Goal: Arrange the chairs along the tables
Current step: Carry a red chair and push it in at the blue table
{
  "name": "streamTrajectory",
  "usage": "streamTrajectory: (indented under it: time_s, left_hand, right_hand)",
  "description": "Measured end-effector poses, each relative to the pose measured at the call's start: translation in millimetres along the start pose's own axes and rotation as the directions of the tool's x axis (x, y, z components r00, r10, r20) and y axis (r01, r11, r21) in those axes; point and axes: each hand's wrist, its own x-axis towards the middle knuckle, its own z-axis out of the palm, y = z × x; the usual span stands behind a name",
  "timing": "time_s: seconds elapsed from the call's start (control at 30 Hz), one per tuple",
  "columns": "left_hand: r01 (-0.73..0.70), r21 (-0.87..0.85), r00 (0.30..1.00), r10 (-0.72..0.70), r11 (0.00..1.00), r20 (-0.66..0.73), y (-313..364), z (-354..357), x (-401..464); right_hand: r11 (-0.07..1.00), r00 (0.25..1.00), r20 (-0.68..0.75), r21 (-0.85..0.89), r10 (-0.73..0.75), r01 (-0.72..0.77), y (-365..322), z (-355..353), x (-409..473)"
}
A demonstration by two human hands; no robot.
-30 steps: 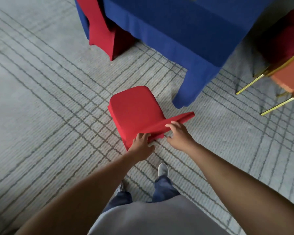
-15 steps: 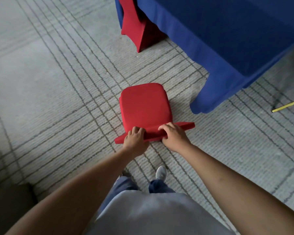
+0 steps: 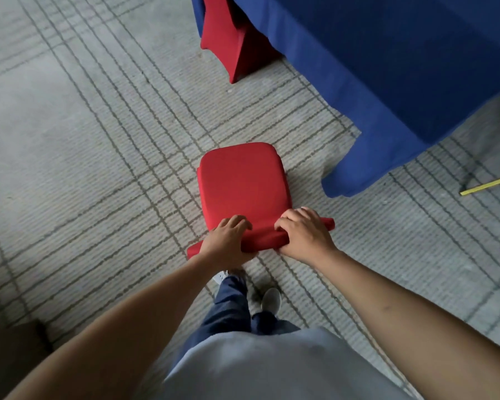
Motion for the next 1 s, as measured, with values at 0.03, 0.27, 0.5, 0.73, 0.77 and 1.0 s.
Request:
streamTrajectory:
  time_s: [0.03,0.27,0.5,0.73,0.77,1.0]
  left_hand:
    - [0.025,-0.028,0.999,-0.025,0.999,-0.019,-7,-6,8]
    - [-0.033,-0.099,0.935,-0.004,0.995,-0.355,-39,-80,73]
    - [-0.152,-0.052,0.877,0.111,0.987,-0.468,-67,-168,145]
    - [-0.131,-0.032,0.89,0.104,0.991,-0.444,-90,-235,205]
    - [-0.117,-0.03,0.893,0.092,0.993,-0.441,-92,-244,214]
    - [0.012,-0.064,0.925,-0.035,0.998,-0.377,-106,-308,273]
  right_hand:
    - [1.0,1.0,-0.017,-0.001,-0.003,0.003,3,-6,10]
    - [0.982,0.96,-0.209,0.034,0.187,-0.184,8,-50,98]
    - [0.973,0.935,-0.275,0.115,0.223,-0.198,23,-100,195]
    - [0.985,0.957,-0.237,0.088,0.166,-0.149,41,-140,284]
    - [0.985,0.96,-0.228,0.089,0.162,-0.146,44,-145,295]
    - [0.992,0.991,-0.089,0.084,0.098,-0.091,60,-190,376]
